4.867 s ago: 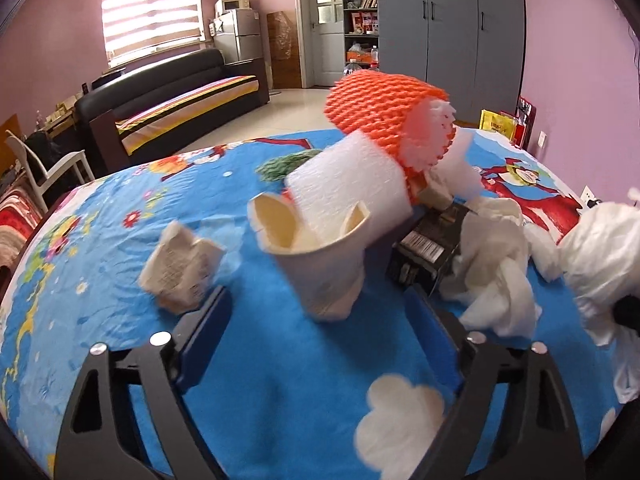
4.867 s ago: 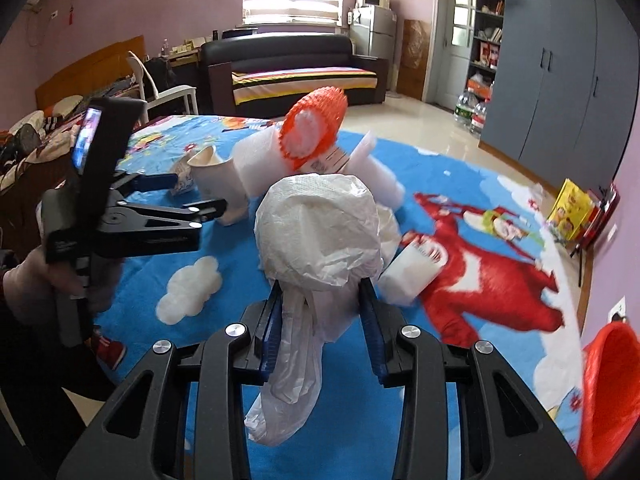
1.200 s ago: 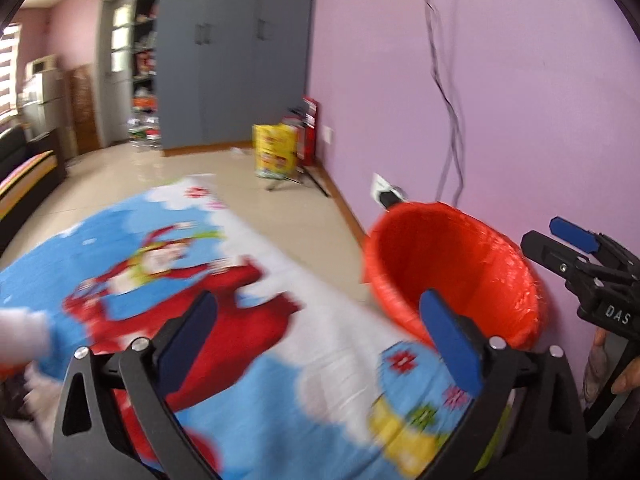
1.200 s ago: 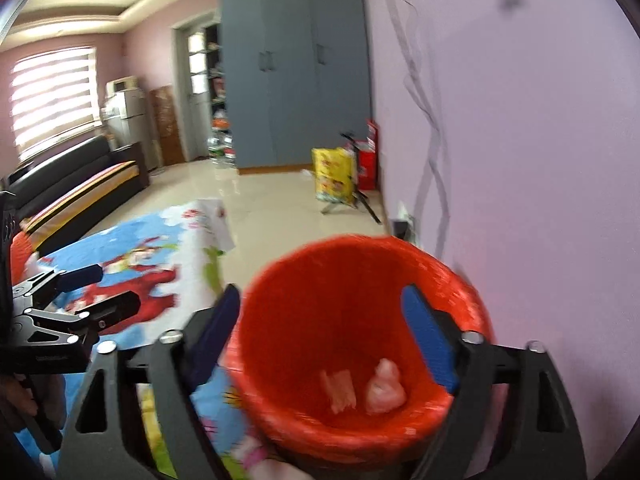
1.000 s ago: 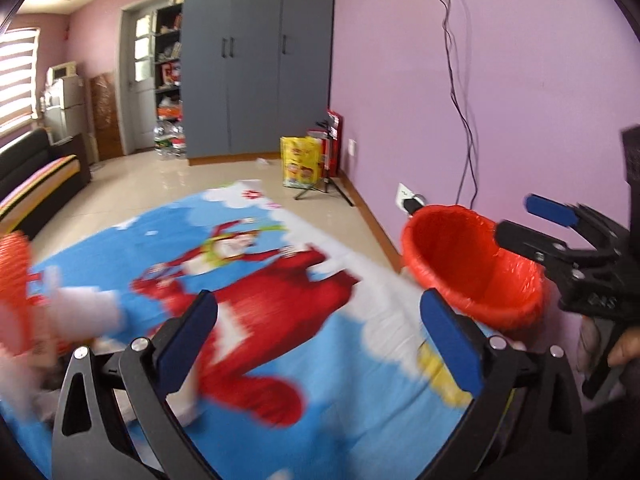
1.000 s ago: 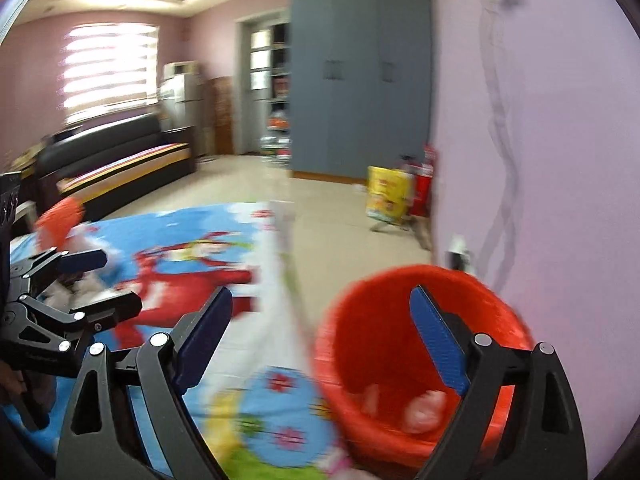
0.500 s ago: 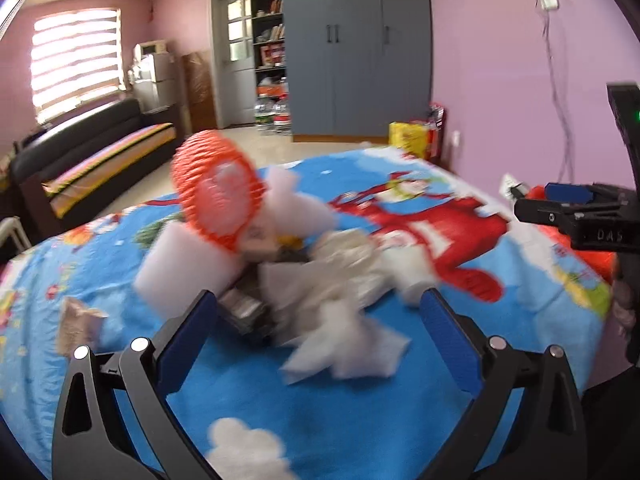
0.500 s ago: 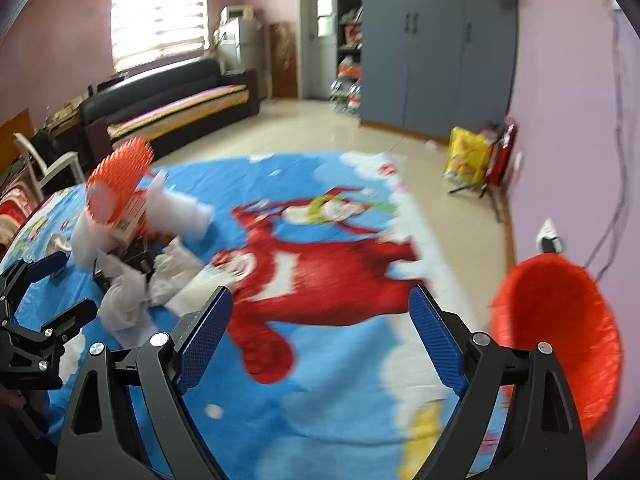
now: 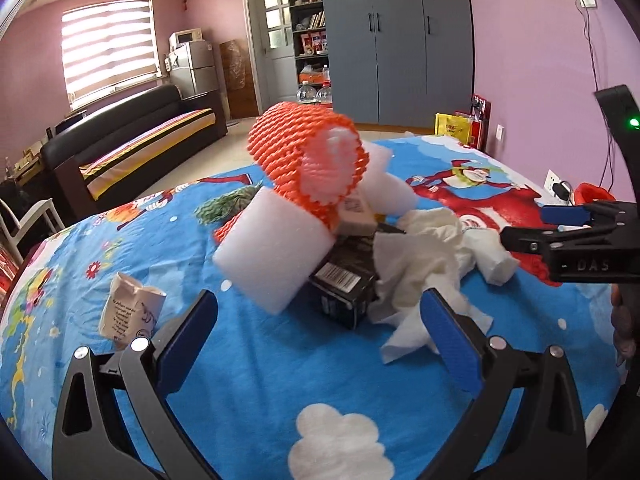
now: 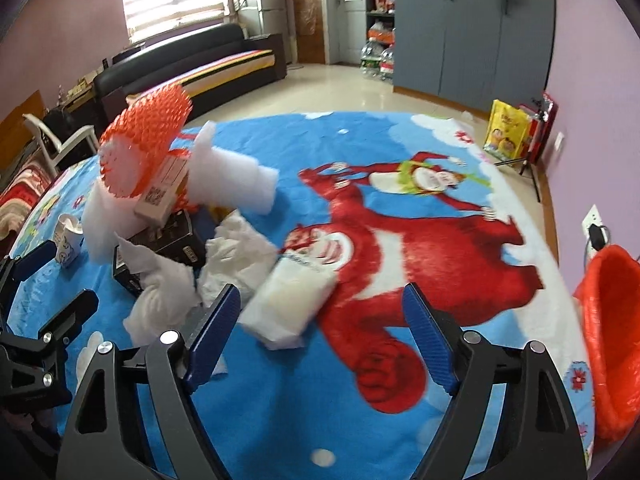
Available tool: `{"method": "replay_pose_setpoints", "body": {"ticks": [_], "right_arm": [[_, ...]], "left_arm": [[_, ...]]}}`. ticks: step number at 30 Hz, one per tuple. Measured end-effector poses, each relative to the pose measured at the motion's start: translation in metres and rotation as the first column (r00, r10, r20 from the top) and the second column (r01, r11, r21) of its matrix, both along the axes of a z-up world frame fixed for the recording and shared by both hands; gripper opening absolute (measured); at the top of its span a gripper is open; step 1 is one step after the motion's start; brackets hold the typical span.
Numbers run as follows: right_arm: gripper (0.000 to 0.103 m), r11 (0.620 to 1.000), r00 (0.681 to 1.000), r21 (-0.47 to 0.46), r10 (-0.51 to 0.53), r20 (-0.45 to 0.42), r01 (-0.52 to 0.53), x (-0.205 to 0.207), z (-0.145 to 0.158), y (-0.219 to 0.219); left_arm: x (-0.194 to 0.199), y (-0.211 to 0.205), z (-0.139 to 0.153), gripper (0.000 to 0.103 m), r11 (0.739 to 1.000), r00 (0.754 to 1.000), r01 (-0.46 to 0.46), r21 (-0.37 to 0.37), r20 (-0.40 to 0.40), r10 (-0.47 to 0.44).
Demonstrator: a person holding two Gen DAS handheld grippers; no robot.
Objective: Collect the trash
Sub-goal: 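Grasp the white tissue pack with the right tool while the left tool grasps a tissue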
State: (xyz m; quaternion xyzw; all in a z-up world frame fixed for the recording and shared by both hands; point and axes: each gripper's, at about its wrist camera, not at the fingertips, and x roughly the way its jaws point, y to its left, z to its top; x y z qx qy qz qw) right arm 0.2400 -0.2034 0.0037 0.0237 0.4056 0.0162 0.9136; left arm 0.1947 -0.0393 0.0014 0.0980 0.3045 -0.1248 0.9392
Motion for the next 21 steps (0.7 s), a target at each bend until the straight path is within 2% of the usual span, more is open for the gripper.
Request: {"method": "replay_pose_setpoints", "body": {"ticks": [5, 9, 10, 11, 12, 14, 21], "right_arm": [[0.069, 1.000, 0.998, -0.012, 0.002, -0.066, -0.003, 0.017, -0.018, 0.008], [0.061, 1.000, 0.990, -0.008, 0.024, -0.136, -0.025, 0.022, -0.034, 0.010], [0.053, 1.000, 0.992, -0.015, 0.023, -0.126, -0.026, 0.021, -0.033, 0.009], [0.040, 0.999, 0.992, -0.016, 0.028, -0.126, -0.031, 0.021, -0.032, 0.007], [0.035, 1.000, 0.992, -0.001, 0.030, -0.127, -0.030, 0.020, -0.031, 0.003], [0.034, 0.999, 0.993, 0.032, 0.018, -0.119, -0.014, 0.016, -0.028, -0.007], [0.033, 0.998, 0.999, 0.063, 0.011, -0.044, -0.008, -0.003, -0.009, -0.036]], "left_arm": [[-0.002, 0.004, -0.004, 0.098, 1.000, 1.000, 0.000, 0.018, 0.005, 0.000], [-0.003, 0.007, -0.006, 0.098, 1.000, 1.000, 0.003, 0.003, -0.013, -0.003], [-0.003, 0.006, -0.006, 0.098, 1.000, 1.000, 0.003, 0.003, -0.017, -0.003], [-0.003, 0.003, -0.008, 0.098, 1.000, 1.000, 0.008, 0.001, -0.026, -0.008], [-0.002, 0.002, -0.009, 0.098, 1.000, 0.999, 0.011, -0.003, -0.033, -0.011], [-0.002, -0.005, -0.009, 0.098, 1.000, 0.998, 0.022, -0.015, -0.050, -0.023], [-0.003, -0.045, -0.014, 0.098, 0.996, 0.993, 0.082, -0.021, -0.082, -0.084]]}}
